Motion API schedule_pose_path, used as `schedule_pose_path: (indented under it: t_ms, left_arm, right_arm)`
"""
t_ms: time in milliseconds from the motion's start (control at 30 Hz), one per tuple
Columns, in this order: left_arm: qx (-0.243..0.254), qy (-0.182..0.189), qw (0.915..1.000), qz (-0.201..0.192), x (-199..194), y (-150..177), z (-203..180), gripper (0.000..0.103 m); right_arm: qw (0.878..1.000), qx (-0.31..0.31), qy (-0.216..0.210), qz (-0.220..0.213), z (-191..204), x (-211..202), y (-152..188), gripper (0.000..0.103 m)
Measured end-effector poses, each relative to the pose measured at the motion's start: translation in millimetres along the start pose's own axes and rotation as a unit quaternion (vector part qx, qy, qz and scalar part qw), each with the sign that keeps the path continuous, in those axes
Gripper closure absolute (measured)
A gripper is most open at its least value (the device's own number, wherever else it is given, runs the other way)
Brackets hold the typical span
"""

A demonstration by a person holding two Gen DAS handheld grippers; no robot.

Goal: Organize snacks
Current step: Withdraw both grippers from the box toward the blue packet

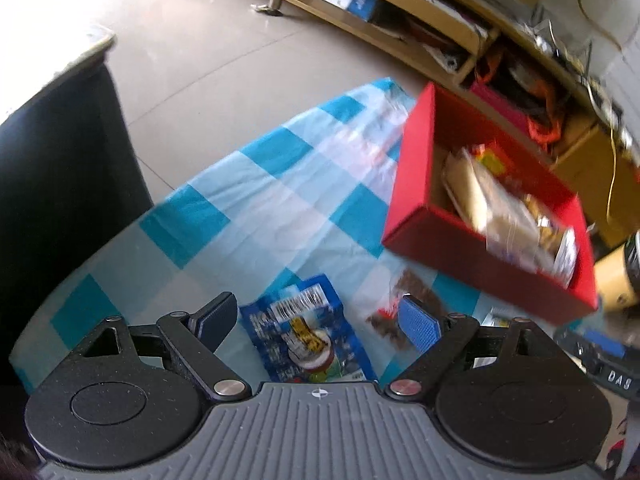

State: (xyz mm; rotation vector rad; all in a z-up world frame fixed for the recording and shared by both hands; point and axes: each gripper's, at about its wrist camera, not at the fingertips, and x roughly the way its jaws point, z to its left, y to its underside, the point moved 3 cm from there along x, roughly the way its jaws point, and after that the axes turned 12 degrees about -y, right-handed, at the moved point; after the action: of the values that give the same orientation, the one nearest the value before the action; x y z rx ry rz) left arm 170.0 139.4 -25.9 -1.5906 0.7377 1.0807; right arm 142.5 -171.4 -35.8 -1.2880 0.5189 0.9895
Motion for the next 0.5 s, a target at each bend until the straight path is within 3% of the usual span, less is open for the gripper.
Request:
schedule_pose_path:
  t_ms: [267, 500]
  left_arm:
    - [-0.042, 0.013, 0.9990, -0.011, -8, -15, 36, 0.011]
    - [-0.031, 0.022, 0.9991, -0.018, -13, -11, 34, 0.010]
  right_arm:
    - [0.999, 0.027, 0.014, -0.017, -35, -26, 2, 0.030]
    - [0.995, 0.075, 0.031, -0.064, -68, -60, -7, 0.028]
